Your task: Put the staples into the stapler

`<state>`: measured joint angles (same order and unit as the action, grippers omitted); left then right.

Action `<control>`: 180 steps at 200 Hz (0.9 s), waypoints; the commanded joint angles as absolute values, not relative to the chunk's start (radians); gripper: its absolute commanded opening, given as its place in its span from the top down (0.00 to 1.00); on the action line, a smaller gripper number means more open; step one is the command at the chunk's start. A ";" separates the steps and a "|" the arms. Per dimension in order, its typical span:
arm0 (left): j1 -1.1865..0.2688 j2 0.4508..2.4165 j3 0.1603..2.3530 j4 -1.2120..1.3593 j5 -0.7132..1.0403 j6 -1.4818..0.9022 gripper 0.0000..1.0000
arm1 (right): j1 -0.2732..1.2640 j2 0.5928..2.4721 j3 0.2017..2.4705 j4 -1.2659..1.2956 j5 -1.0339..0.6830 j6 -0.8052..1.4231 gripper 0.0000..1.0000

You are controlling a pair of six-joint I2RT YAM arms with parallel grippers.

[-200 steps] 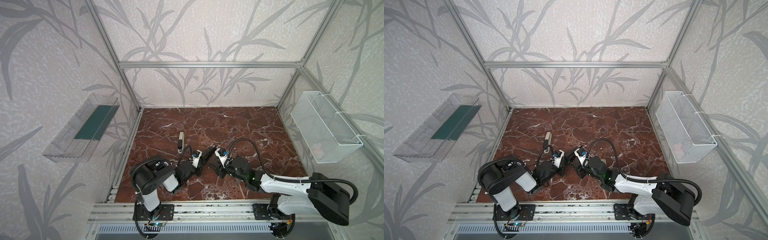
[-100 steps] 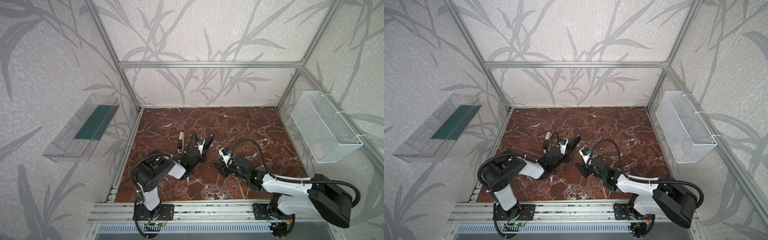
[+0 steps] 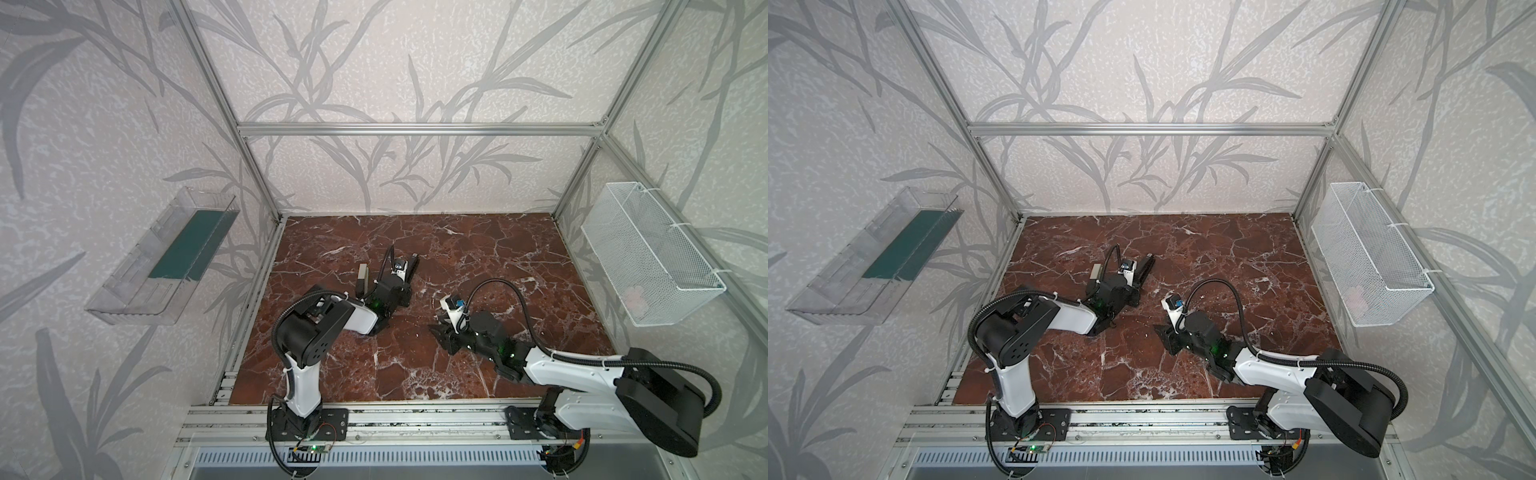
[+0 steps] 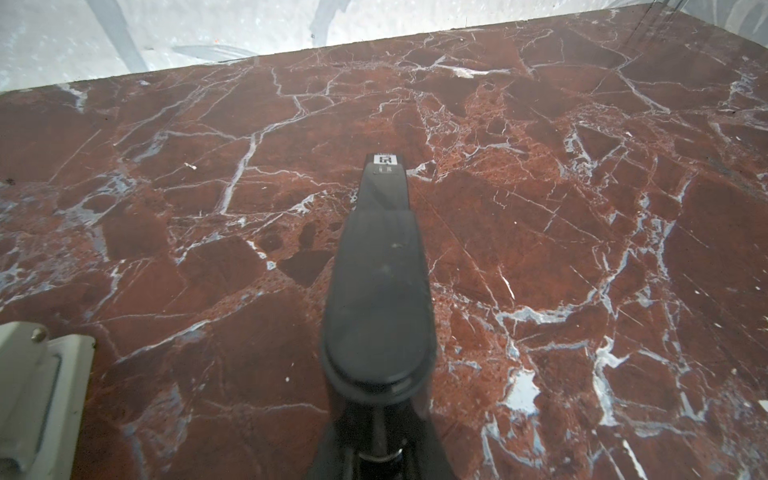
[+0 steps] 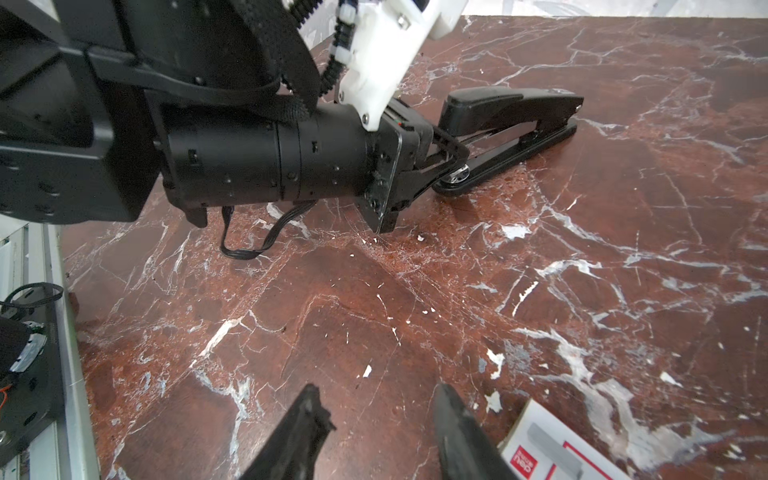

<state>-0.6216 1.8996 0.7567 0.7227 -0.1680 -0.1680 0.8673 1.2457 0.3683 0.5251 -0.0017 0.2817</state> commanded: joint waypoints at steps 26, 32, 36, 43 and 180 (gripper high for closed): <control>-0.633 1.884 0.720 0.715 -0.175 -0.201 0.74 | 0.846 1.254 0.375 0.526 -0.012 0.300 0.53; -0.634 1.877 0.714 0.714 -0.173 -0.202 0.71 | 0.838 1.259 0.381 0.526 -0.023 0.308 0.53; -0.636 1.870 0.708 0.713 -0.171 -0.202 0.69 | 0.832 1.262 0.385 0.526 -0.030 0.314 0.53; -0.638 1.857 0.699 0.712 -0.165 -0.202 0.67 | 0.824 1.268 0.393 0.523 -0.041 0.322 0.53; -0.619 1.373 0.732 -0.241 -0.192 -0.570 0.69 | 0.695 1.963 1.541 -0.538 -0.196 0.307 0.89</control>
<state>-0.6353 1.4258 0.7013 0.0586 -0.1635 -0.4477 0.7052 1.8408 1.3979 -0.2321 -0.1749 0.3210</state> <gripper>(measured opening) 0.314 0.132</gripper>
